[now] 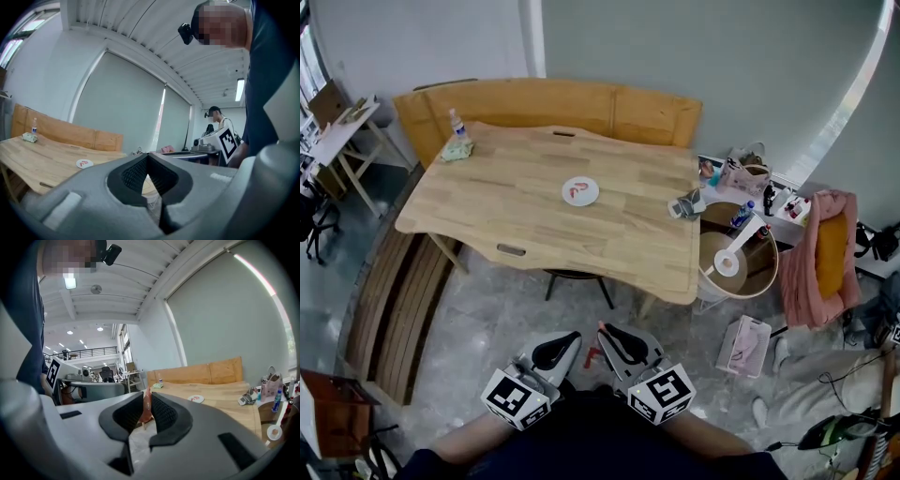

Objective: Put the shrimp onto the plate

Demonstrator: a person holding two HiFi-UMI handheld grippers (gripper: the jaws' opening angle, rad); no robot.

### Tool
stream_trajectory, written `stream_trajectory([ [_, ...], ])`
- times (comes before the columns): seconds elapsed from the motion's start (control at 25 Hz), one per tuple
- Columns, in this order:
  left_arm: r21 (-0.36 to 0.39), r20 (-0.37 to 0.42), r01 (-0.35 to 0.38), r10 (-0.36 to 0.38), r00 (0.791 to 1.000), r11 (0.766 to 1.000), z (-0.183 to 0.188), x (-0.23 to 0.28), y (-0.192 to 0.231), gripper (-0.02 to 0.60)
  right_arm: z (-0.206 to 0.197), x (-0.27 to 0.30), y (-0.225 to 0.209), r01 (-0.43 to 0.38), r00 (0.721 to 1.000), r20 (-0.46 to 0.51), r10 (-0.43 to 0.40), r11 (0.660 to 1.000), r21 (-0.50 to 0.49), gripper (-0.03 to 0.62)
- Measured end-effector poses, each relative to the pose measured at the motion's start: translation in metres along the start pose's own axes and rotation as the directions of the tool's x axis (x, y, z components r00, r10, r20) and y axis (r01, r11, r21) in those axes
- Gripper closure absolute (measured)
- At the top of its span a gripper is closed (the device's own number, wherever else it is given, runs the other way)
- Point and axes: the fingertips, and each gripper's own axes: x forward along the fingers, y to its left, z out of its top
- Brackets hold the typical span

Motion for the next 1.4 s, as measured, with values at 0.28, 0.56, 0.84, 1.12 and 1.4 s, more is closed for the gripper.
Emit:
stream_trajectory([
  [0.28,-0.004,0.017,0.002,-0.002,1.0,1.0,0.003,0.026,0.028,0.578,0.002,0.027,-0.024,-0.012,1.0,-0.021,0.012,1.0,-0.018,0.534],
  [0.56,0.002,0.024,0.03,-0.03,0.999,1.0,0.017,0.061,0.095,0.578,0.015,0.088,-0.06,0.018,0.999,-0.033,-0.019,0.999,-0.031,0.534],
  [0.84,0.019,0.017,0.076,-0.077,0.997,0.997,0.037,0.085,0.176,0.578,0.03,0.165,-0.089,0.08,0.996,-0.036,-0.081,0.997,-0.009,0.534],
  [1.12,0.029,0.01,0.152,-0.152,0.988,0.988,0.06,0.111,0.242,0.578,0.049,0.232,-0.118,0.146,0.989,-0.036,-0.146,0.989,0.004,0.534],
  [1.4,0.037,0.028,0.183,-0.184,0.982,0.982,0.071,0.129,0.265,0.577,0.055,0.26,-0.133,0.15,0.988,-0.048,-0.149,0.989,0.007,0.534],
])
